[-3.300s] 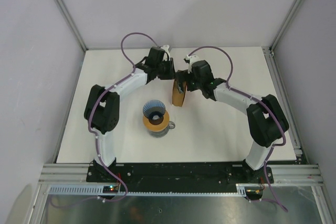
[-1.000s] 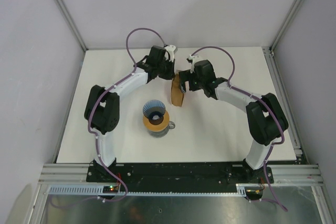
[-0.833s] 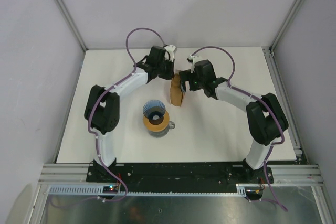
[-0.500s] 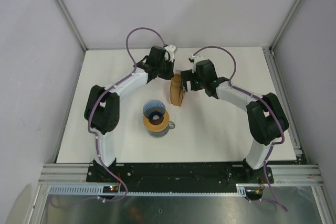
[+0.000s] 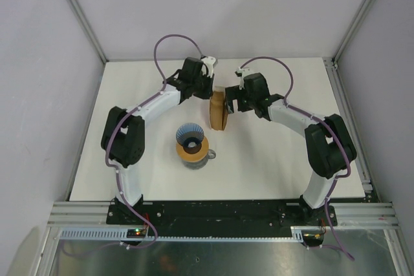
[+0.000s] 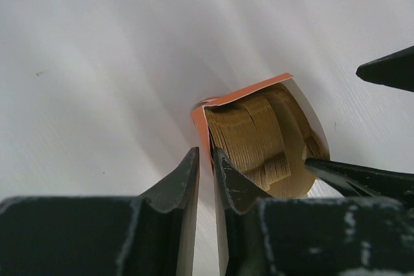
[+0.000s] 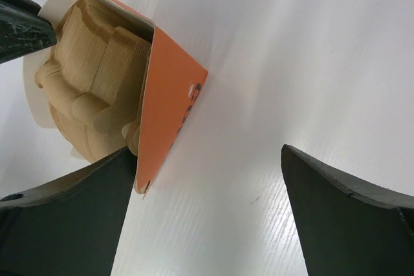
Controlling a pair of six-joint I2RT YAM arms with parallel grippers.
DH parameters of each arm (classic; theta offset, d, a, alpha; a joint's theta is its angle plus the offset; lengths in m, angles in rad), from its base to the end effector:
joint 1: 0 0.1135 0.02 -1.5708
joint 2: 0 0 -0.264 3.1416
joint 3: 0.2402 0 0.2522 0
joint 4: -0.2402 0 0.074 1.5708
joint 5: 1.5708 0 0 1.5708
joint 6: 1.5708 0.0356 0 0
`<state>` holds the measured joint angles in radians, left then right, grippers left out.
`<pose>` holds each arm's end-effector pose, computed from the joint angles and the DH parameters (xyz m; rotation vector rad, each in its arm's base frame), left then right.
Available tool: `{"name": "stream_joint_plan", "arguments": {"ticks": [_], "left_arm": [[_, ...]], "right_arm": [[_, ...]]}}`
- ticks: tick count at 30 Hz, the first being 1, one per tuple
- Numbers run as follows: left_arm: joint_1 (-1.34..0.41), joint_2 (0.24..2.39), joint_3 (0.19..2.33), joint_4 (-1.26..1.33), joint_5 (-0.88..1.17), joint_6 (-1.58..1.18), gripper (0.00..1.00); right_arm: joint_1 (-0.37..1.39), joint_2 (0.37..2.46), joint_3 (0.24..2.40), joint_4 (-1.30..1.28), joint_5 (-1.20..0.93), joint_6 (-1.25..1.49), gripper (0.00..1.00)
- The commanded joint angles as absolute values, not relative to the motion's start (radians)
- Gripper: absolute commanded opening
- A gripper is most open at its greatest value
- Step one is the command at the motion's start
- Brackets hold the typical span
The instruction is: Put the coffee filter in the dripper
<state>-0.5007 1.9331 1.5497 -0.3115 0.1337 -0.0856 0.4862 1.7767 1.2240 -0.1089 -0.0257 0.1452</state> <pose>0.3900 -0.2188 0.2544 0.5443 2.2350 -0.4585 0.3536 0.1879 0.2271 -0.3971 2.2230 0.3702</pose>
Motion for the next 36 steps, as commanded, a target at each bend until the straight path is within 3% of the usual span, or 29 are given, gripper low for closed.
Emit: {"name": "stream_joint_plan", "arguments": {"ticks": [1,12,25,36], "left_arm": [[-0.494,1.861,1.539,-0.300,0.133,-0.056,0.18],[-0.480,1.879,1.526,-0.306,0.103,-0.057,0.01],[-0.479,1.878,1.511,-0.345,0.111,-0.022,0.00],[-0.484,1.873,1.537,-0.346,0.166,-0.247,0.00]], "right_arm": [[0.479,1.762,1.221,-0.133,0.000,0.126,0.97],[0.473,1.764,1.218,-0.132,-0.001,0.127,0.97],[0.462,1.769,1.218,-0.124,-0.019,0.123,0.97],[0.526,1.691,1.218,-0.020,-0.108,0.054,0.97]]}}
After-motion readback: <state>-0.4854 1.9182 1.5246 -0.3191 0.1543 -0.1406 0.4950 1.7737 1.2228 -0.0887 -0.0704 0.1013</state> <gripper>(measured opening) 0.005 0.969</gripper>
